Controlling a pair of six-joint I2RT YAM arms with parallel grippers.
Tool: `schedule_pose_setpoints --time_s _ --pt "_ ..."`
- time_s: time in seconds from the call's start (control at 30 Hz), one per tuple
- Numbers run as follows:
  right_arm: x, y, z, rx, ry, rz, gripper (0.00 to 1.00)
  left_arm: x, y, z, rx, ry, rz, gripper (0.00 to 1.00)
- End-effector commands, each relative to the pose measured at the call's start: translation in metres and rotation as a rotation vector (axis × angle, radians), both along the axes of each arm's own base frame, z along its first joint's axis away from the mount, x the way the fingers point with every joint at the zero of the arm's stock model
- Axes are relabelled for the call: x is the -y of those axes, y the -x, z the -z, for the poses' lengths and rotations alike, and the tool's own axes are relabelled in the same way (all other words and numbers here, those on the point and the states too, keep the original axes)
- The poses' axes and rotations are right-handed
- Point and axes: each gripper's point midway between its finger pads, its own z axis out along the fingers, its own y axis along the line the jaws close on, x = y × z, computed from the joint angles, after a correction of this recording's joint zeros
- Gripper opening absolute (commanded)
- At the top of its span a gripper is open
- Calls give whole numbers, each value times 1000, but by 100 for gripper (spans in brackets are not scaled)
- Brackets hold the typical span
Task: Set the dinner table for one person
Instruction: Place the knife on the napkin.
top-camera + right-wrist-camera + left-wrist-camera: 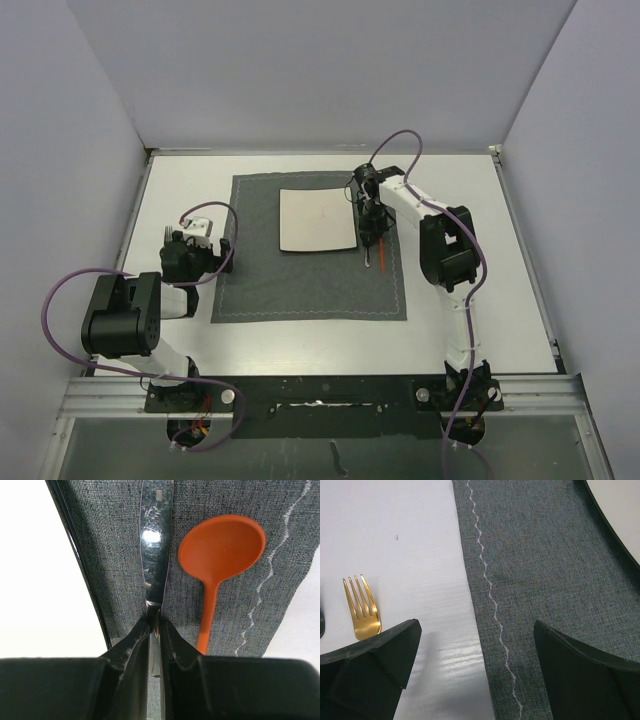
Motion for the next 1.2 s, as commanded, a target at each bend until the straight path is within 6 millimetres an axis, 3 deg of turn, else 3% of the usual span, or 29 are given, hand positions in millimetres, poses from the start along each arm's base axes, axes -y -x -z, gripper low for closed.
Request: schedule_pose_setpoints --time_s 0.0,0.7,1.17 --pt "2 -5 -3 14 6 21 4 0 -8 -12 60 -4 10 98" --pt "6 -6 -21 44 28 33 33 0 -8 -12 60 -4 10 98" --pt "-3 -7 -49 100 5 11 36 0 -8 -11 59 -4 10 98"
